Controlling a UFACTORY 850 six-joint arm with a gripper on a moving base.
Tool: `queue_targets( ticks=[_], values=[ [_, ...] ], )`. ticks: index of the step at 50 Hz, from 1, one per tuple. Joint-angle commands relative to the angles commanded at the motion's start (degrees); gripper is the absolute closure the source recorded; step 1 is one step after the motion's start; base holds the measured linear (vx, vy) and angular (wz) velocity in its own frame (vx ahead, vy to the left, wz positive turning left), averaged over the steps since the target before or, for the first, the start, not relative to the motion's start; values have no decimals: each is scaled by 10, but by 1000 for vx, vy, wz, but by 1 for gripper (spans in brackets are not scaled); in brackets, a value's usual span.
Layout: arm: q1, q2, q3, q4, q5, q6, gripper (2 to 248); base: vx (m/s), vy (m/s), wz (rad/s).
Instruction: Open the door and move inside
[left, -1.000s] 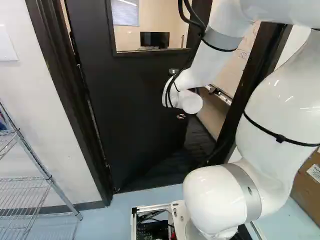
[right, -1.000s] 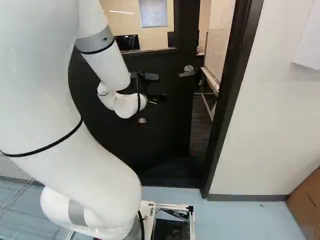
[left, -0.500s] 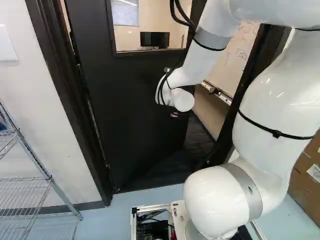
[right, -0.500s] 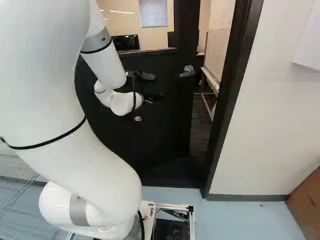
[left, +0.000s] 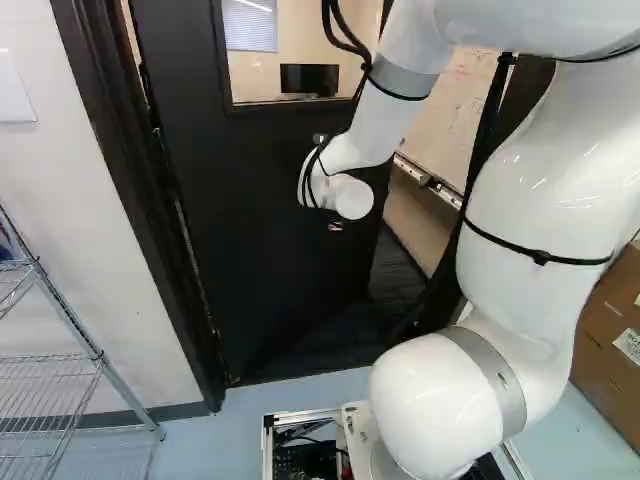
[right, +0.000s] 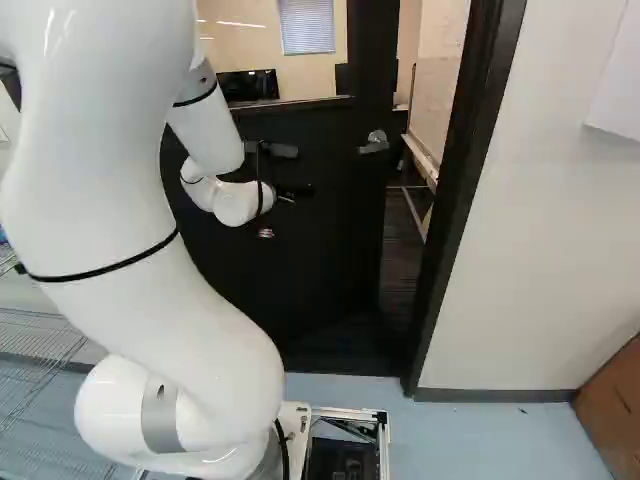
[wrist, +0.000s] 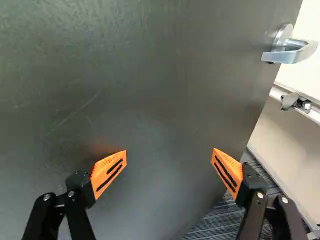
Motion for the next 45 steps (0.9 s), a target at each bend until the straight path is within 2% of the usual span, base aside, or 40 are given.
queue_targets(
  ticks=[45],
  values=[
    [68, -77, -86, 50, 0, 0, 3, 0, 0, 0]
  ],
)
